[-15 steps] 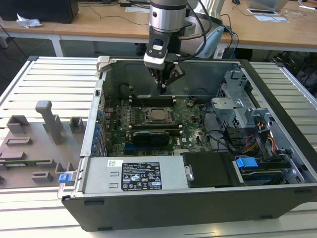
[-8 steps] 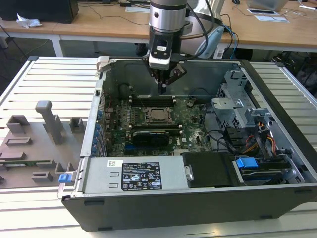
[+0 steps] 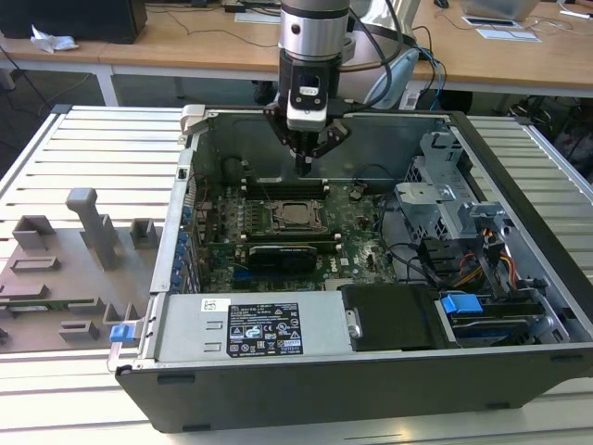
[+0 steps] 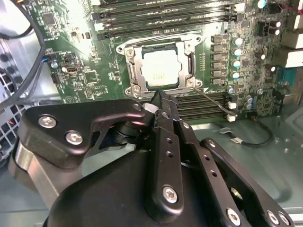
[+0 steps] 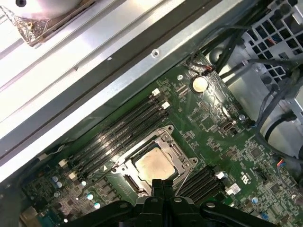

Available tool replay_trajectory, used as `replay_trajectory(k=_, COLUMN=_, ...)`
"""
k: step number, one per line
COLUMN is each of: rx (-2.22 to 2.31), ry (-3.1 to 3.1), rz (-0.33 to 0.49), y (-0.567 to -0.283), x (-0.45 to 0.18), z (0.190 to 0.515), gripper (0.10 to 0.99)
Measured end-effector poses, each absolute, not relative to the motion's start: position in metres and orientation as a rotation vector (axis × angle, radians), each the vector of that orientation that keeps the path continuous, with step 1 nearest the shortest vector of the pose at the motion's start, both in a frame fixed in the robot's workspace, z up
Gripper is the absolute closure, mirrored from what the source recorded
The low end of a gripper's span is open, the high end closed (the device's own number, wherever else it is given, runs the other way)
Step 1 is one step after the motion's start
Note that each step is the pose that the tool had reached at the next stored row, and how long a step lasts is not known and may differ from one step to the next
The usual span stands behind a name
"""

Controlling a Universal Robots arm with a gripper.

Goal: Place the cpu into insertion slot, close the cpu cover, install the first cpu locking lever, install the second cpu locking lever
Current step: 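Install the first cpu locking lever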

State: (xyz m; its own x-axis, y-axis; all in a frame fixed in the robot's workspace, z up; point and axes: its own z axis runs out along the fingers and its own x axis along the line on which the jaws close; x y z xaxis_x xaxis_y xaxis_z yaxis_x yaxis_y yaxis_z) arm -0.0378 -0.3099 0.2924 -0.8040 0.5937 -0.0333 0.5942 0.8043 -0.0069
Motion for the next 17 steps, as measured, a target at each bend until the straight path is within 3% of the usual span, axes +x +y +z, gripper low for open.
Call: replay_trajectory(k=17, rx=0.626, ry=3.047, rz=-0.021, y=-0.3099, x=-0.0378, z=0.2925, gripper=0.98)
